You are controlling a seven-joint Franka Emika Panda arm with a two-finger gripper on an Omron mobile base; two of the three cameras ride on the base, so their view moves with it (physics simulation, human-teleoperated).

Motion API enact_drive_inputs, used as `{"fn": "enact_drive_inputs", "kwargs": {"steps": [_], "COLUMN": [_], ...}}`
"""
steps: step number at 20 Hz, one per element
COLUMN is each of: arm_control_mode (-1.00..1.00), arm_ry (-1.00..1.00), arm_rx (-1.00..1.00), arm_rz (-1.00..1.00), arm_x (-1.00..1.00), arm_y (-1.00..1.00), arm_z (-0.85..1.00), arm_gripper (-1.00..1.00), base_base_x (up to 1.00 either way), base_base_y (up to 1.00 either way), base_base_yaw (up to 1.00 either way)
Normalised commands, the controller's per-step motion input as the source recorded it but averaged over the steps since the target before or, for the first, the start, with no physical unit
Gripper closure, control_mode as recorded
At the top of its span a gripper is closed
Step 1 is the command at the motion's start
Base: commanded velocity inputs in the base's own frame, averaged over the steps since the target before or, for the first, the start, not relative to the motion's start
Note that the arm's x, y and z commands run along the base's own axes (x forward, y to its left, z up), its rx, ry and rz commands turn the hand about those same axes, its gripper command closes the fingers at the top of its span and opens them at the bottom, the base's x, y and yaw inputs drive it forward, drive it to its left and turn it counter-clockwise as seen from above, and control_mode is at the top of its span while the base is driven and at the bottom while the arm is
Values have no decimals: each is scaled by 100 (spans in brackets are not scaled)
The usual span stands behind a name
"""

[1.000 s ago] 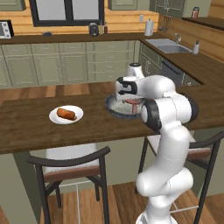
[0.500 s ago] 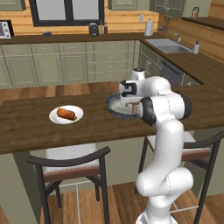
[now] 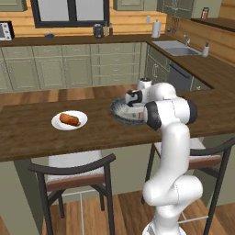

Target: Place one bun and one sausage from the bowl on each plate.

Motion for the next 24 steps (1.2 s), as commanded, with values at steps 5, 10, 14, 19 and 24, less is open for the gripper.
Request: {"fn": "enact_drive_inputs", "kwargs": {"steps": [5, 10, 14, 19, 24], "arm_control_mode": [-100, -100, -100, -100, -100], "arm_ry": [-6, -1, -1, -2, 0], "arm_rx": [0, 0, 0, 0, 0], "arm_rz": [0, 0, 0, 0, 0], "arm_x": [16, 12, 0, 0, 0], "arm_y": [-7, 0, 0, 0, 0], "arm_z": [-7, -31, -29, -27, -21], "arm_gripper": [-100, -100, -100, -100, 100], "base_base_x": [0, 0, 0, 0, 0], "base_base_y": [0, 0, 0, 0, 0], "base_base_yaw": [0, 0, 0, 0, 0]}}
